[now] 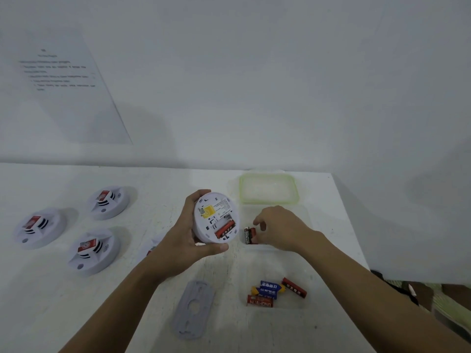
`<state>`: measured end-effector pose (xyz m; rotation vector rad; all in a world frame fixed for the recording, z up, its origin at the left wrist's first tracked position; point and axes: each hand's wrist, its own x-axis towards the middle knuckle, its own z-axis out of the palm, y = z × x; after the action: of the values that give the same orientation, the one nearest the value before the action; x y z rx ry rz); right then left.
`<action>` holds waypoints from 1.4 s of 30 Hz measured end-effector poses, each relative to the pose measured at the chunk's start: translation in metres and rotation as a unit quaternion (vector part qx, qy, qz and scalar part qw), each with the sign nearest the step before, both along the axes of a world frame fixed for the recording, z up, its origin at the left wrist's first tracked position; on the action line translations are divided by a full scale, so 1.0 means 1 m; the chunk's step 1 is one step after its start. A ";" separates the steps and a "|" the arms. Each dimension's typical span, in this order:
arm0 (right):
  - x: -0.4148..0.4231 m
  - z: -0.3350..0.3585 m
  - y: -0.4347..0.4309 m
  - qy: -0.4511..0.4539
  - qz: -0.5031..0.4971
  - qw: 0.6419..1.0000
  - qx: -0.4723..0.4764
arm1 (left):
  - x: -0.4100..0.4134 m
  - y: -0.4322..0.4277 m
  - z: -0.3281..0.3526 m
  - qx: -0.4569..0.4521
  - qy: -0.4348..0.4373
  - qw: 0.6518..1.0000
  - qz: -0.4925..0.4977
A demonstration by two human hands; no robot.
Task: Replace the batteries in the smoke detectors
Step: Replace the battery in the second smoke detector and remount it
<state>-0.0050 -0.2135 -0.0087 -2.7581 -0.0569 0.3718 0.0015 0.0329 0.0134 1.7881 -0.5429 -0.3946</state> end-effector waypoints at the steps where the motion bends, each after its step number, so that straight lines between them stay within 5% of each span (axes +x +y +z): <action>1: 0.001 -0.001 0.001 0.003 0.000 1.000 0.003 | 0.001 0.000 -0.001 0.000 0.000 1.000 0.000; 7: 0.004 -0.006 0.001 0.007 -0.004 1.000 0.030 | 0.008 -0.001 -0.005 -0.001 0.008 1.000 -0.005; 13: -0.004 -0.003 0.002 -0.047 -0.042 0.985 0.158 | 0.011 -0.006 -0.006 0.005 0.010 1.000 0.001; 19: -0.020 0.022 0.007 -0.211 -0.150 0.893 0.368 | 0.006 -0.008 -0.003 -0.004 0.022 1.000 0.015; 23: -0.028 0.041 0.015 -0.247 -0.131 0.843 0.460 | 0.000 -0.011 0.003 -0.014 0.028 0.999 0.011; 27: -0.043 0.044 0.027 -0.264 -0.066 0.846 0.459 | -0.007 -0.013 0.008 -0.020 0.033 0.999 0.000; 34: -0.056 0.035 0.038 -0.368 0.087 0.871 0.316 | -0.023 -0.011 0.010 -0.028 0.023 0.999 0.012; 42: -0.067 0.045 0.043 -0.221 0.035 0.876 0.427 | -0.036 -0.004 0.019 -0.017 0.008 1.000 -0.002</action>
<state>-0.0719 -0.1701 0.0366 -1.8995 -0.3461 -0.2415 -0.0342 0.0290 0.0325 1.7504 -0.5388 -0.4004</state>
